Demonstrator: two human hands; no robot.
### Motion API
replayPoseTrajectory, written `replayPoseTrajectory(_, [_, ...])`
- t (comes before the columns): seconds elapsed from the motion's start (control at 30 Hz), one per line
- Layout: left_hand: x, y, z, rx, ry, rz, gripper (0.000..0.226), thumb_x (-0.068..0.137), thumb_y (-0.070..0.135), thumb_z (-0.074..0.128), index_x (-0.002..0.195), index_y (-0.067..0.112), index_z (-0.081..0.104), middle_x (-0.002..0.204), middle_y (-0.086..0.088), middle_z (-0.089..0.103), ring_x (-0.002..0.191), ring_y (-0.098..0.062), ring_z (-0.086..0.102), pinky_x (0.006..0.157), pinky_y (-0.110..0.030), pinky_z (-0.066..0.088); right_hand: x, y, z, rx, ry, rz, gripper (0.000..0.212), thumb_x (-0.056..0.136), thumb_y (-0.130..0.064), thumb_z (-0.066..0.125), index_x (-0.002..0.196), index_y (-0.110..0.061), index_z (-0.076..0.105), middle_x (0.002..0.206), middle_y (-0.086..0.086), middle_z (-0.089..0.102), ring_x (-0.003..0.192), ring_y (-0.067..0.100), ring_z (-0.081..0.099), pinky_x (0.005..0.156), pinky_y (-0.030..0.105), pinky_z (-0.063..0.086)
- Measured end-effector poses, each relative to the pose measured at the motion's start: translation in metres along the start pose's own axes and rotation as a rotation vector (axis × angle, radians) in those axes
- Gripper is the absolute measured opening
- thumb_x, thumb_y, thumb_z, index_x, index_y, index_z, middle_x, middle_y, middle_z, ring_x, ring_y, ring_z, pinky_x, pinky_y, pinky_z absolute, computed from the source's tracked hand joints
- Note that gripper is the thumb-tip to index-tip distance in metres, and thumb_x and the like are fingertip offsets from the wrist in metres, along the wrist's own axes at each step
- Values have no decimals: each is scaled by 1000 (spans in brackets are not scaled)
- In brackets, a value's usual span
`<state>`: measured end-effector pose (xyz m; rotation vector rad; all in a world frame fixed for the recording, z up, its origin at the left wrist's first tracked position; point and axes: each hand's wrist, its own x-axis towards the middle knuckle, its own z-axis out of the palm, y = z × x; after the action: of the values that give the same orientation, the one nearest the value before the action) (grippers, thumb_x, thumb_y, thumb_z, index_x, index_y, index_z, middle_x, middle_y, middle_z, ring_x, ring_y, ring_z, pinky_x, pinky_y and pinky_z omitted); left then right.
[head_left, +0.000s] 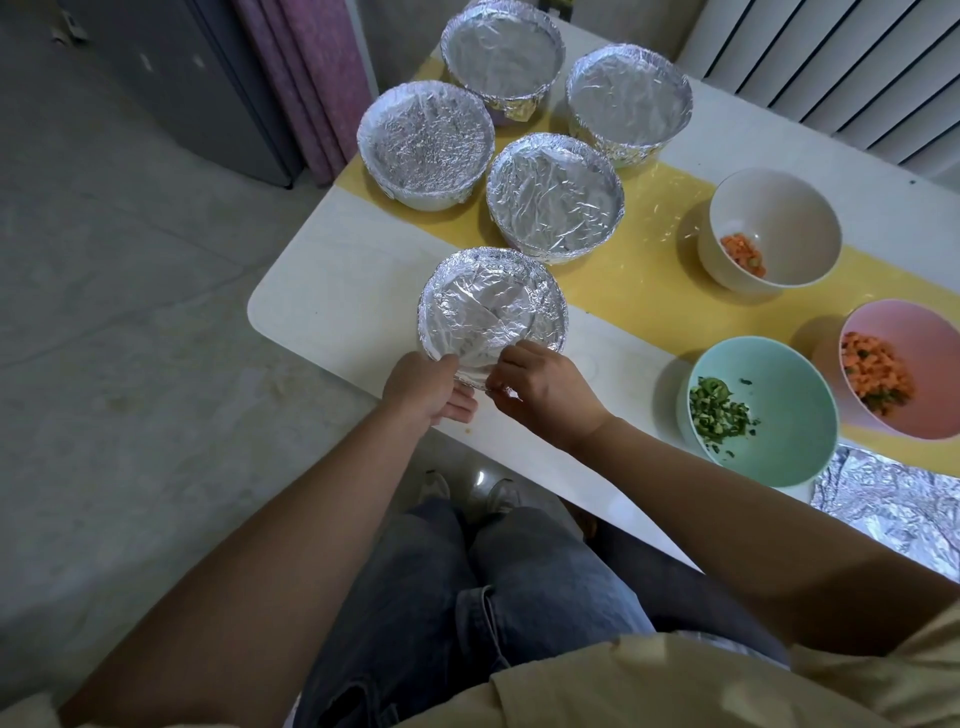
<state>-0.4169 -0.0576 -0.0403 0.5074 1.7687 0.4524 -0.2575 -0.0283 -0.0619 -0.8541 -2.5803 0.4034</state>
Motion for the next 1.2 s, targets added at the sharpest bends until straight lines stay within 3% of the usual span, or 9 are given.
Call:
replayPoseTrajectory(0.13, [-6,-1,7,-21,8,-36,45,96,35,50,98,-5,69,78,-12,75,64,-24,73,70,-28,50,2,1,4,11,-11,1,18,81,-3,63,63,-6,59,67,8,54,60,29,52,52,34,46])
replayPoseTrajectory(0.23, [-9,-1,13,-119,29,-31,28,96,13,44,104,-10,59,67,-13,71,48,-21,69,43,-17,46,3,-1,6,24,-18,5,18,81,-4,60,63,-5,58,66,9,54,59,29,52,51,36,46])
replayPoseTrajectory(0.4, [-9,1,11,-47,38,-39,32,94,21,46,98,-2,67,78,-10,75,56,-19,70,66,-26,44,4,-2,6,25,-23,26,16,80,-5,62,64,-5,59,66,9,55,60,29,53,51,36,48])
replayPoseTrajectory(0.53, [-14,3,8,-95,10,-17,28,96,12,44,102,-8,62,86,-19,72,45,-15,66,39,-18,46,5,-4,6,33,13,23,21,84,-10,57,64,-5,59,66,8,55,59,29,54,51,35,48])
replayPoseTrajectory(0.67, [-10,5,-3,4,-48,-41,24,93,16,44,95,0,63,80,-13,75,57,-19,72,66,-27,43,1,1,2,54,-42,-34,15,83,-20,70,82,-6,66,79,9,60,72,28,57,63,34,49])
replayPoseTrajectory(0.77, [-8,9,-15,68,-68,-60,22,94,17,46,95,1,61,89,-14,75,63,-19,72,73,-27,44,-8,12,-3,1,-98,-53,31,75,-26,82,93,-6,67,89,10,61,80,29,58,68,36,48])
replayPoseTrajectory(0.9, [-9,14,-19,124,-83,-73,21,95,16,44,84,4,57,89,-14,74,54,-16,69,70,-26,42,-9,14,-1,-38,-35,-50,18,75,-15,81,79,-7,66,79,9,59,71,31,57,60,38,49])
replayPoseTrajectory(1.03, [-7,8,-16,32,-7,-40,22,94,17,45,92,0,59,78,-14,74,52,-19,70,66,-26,42,0,11,6,-60,9,-100,19,84,-6,65,65,-7,62,69,8,56,61,29,52,53,36,46])
replayPoseTrajectory(1.2, [-14,0,-2,-4,35,-70,46,90,43,56,90,-1,69,83,-14,75,66,-24,73,77,-32,52,1,9,7,-57,-9,-100,19,85,-7,60,66,-7,64,70,7,56,62,27,52,54,34,45])
